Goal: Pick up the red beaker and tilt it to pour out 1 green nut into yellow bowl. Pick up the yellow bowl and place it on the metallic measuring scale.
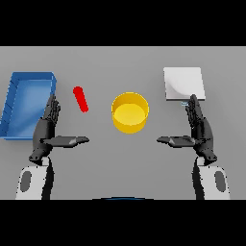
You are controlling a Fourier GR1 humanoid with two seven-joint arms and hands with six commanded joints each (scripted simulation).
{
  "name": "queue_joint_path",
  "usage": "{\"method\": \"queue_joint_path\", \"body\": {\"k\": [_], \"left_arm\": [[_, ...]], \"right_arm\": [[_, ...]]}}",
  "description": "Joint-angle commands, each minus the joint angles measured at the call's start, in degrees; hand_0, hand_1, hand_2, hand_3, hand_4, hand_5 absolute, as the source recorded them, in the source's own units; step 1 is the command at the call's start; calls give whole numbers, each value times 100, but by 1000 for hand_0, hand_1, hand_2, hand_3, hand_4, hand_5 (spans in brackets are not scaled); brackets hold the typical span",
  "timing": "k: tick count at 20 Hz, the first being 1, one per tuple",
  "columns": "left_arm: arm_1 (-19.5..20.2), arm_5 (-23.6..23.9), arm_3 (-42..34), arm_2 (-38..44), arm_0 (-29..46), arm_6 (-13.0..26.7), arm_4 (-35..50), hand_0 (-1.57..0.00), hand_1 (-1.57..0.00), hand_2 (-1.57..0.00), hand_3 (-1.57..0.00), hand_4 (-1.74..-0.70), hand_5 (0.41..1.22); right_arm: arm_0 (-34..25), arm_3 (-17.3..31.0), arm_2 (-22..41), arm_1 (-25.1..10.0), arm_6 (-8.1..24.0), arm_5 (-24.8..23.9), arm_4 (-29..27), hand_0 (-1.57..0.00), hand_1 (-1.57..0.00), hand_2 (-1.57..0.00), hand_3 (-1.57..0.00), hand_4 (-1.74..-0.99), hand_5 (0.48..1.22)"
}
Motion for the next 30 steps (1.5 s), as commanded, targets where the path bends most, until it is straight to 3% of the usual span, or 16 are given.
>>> {"method": "queue_joint_path", "body": {"k": [1, 6, 7, 9, 12, 16, 26, 30], "left_arm": [[11, 0, 4, 12, -5, 3, 11, 1, 1, 1, 1, -1151, 599], [138, -117, -19, 89, 59, -92, 109, 1, 1, 1, 1, -1151, 599], [286, -171, -205, -63, 200, -111, -96, 1, 1, 1, 1, -1151, 599], [447, -204, -569, -239, 414, -40, -314, 1, 1, 1, 1, -1158, 599], [559, -238, -759, -318, 429, 298, -394, 1, 1, 1, 1, -1163, 600], [536, -240, -723, -475, 504, 238, -596, 1, 1, 1, 1, -1159, 602], [377, 28, 1321, -266, -1042, -164, -970, 1, 1, 1, 1, -1248, 650], [396, 88, 2016, -88, -1555, -413, -972, 1, 1, 1, 1, -1271, 677]], "right_arm": [[-3, 1, 7, 9, 2, -10, 4, 1, 1, 1, 1, -1167, 599], [-20, 4, 84, 94, 24, -66, 79, 1, 1, 1, 1, -1167, 599], [195, -180, 320, -144, -434, -258, 741, 1, 1, 1, 1, -1167, 599], [422, -389, 634, -258, -623, -489, 1447, 1, 1, 1, 1, -1162, 594], [553, -592, 771, -281, -403, -609, 1781, 1, 1, 1, 1, -1162, 591], [608, -746, 755, -254, -373, -519, 1616, 1, 1, 1, 1, -1199, 603], [578, -680, 673, -301, -498, -341, 1374, 1, 1, 1, 1, -1280, 634], [625, -669, 730, -305, -610, -363, 1476, 1, 1, 1, 1, -1268, 635]]}}
